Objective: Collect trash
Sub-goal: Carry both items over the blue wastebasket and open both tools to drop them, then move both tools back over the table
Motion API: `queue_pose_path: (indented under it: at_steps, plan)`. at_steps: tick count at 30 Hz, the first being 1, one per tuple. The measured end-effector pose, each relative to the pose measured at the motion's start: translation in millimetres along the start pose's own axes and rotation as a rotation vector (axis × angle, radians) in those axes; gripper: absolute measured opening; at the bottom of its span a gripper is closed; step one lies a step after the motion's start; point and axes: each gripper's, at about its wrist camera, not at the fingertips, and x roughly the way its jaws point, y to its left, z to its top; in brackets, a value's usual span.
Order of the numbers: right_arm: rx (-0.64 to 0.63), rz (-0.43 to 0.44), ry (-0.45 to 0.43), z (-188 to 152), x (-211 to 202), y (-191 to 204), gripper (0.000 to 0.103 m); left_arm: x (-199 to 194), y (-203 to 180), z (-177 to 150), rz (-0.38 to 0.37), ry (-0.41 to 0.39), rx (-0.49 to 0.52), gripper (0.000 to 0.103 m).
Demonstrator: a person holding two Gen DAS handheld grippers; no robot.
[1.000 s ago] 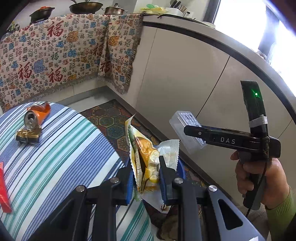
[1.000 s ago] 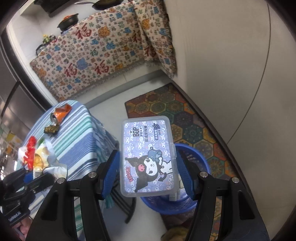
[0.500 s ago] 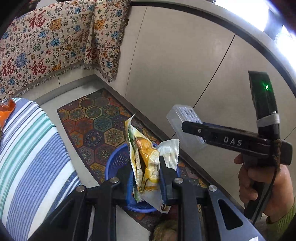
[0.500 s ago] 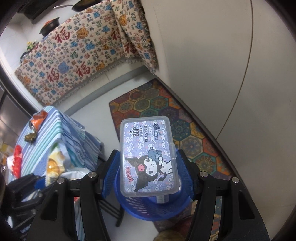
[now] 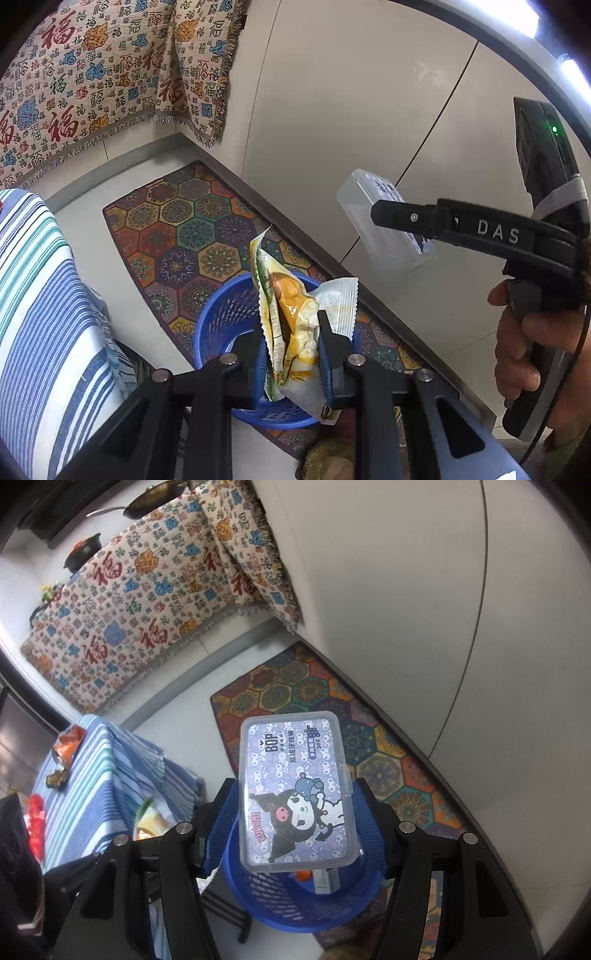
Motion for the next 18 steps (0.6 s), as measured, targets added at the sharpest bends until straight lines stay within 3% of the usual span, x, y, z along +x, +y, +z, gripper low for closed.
queue_pose_path:
  at_steps: [11,12,13,14,15,18]
  plan:
    - [0.01,0.008,0.002,2,4,0,0.065,18,-6,4,0.006,0.009,0.032,0.025]
    - [0.012,0.008,0.001,3,4,0,0.066,20,-8,4,0.013,0.001,0.044,0.029]
    - [0.016,0.004,-0.005,3,4,0,0.071,23,-9,4,0.024,0.003,0.052,0.052]
    - [0.023,-0.002,-0.016,3,2,-1,0.084,26,-10,4,0.038,0.007,0.055,0.066]
    - [0.032,-0.006,-0.033,3,-1,-2,0.088,27,-10,4,0.047,0.001,0.053,0.077]
    - [0.061,0.0,-0.067,5,-10,-9,0.088,24,-9,4,0.05,-0.014,0.043,0.077]
